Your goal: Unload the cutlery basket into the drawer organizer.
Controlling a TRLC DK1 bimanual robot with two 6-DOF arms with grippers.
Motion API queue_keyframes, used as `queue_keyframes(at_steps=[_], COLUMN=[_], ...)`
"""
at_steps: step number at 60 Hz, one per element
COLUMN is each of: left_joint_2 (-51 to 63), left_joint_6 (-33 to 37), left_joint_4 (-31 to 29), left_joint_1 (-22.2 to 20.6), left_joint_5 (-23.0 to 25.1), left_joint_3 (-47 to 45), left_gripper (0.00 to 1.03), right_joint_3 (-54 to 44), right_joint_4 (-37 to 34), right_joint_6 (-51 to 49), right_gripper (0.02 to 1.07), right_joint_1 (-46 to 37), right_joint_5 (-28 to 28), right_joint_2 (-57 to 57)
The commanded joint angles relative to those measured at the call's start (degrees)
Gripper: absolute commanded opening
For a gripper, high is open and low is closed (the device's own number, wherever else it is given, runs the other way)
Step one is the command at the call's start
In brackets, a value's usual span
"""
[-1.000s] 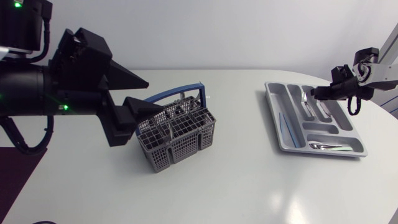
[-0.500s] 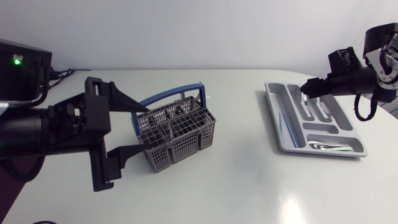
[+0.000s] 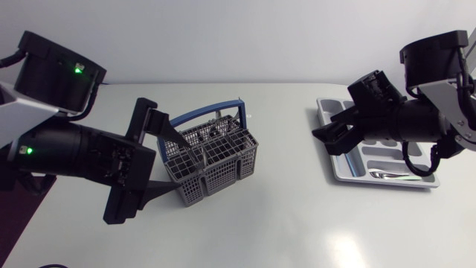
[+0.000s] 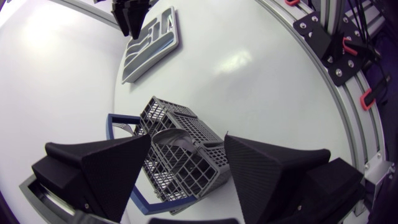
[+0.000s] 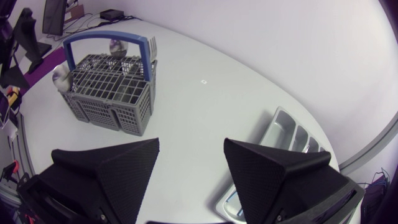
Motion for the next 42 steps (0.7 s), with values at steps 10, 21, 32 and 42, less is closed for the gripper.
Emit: queue_keyframes(at_steps=[10, 21, 32, 42], left_joint_2=[6.53, 10.84, 14.79, 17.60], left_joint_6=[11.99, 18.06, 21.22, 22.98], left_joint_4=[-1.50, -1.33, -1.15, -0.18], left_joint_1=[-0.22, -0.31, -0.75, -1.63], left_joint_5=[-1.75, -3.68, -4.56, -4.83], left_joint_3=[6.09, 8.55, 11.89, 12.77], left_gripper=[0.91, 0.90, 0.84, 0.74], right_joint_3=[-4.21, -5.53, -6.23, -6.67], right_joint_4=[-1.24, -1.15, -1.24, -1.50], right_joint_6=[-1.02, -0.85, -0.58, -0.50], right_gripper=[0.79, 0.82, 0.83, 0.83], right_joint_1=[5.68, 7.53, 9.11, 10.08], right_joint_5=[2.69, 3.31, 4.10, 5.16], right_joint_2=[-1.22, -1.57, -2.19, -3.07])
